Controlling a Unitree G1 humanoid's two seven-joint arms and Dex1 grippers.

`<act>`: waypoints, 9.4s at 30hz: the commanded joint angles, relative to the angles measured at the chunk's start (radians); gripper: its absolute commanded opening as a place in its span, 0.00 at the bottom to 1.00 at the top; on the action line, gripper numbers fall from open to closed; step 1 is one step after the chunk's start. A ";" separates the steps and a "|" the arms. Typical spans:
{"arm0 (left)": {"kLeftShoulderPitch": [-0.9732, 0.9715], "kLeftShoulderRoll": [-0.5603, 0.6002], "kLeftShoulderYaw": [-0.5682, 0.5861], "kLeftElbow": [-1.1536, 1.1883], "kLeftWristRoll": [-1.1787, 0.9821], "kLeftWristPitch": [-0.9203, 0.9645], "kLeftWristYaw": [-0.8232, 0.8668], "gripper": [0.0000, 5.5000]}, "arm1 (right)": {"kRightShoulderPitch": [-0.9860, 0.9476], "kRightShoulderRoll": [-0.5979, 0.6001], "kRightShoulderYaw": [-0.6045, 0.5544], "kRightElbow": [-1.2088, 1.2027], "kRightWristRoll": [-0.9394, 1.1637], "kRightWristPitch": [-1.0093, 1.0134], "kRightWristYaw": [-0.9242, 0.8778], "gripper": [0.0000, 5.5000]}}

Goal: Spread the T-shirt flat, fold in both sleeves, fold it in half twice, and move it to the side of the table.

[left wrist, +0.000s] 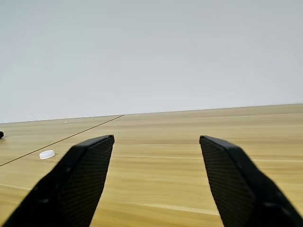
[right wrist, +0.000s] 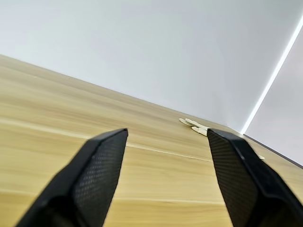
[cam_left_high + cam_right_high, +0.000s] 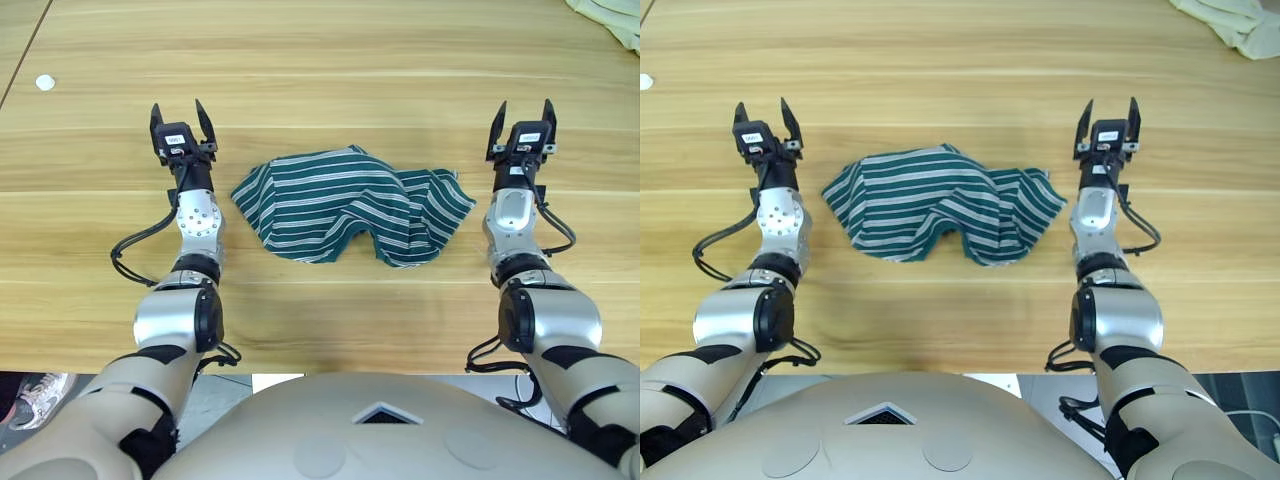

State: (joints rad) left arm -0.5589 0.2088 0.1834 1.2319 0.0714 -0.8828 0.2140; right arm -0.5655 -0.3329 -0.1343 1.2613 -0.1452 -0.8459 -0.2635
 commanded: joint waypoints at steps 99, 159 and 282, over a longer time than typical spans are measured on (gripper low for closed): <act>0.712 0.508 -0.467 -1.087 0.582 0.344 -0.635 0.61 | 0.898 -0.474 0.297 -1.199 -0.416 0.284 0.608 0.56; -0.920 0.209 -0.283 0.050 -0.062 0.469 -0.054 0.00 | -0.888 -0.128 0.281 0.014 -0.260 0.553 -0.366 0.00; 0.667 0.593 -0.498 -1.020 0.710 0.500 -0.494 0.55 | 0.850 -0.500 0.063 -1.077 -0.152 0.113 0.631 0.36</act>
State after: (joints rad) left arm 0.0649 0.8159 -0.2493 0.1455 0.7228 -0.4083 -0.2407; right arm 0.2751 -0.8314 -0.0594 0.1915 -0.2960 -0.7286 0.3752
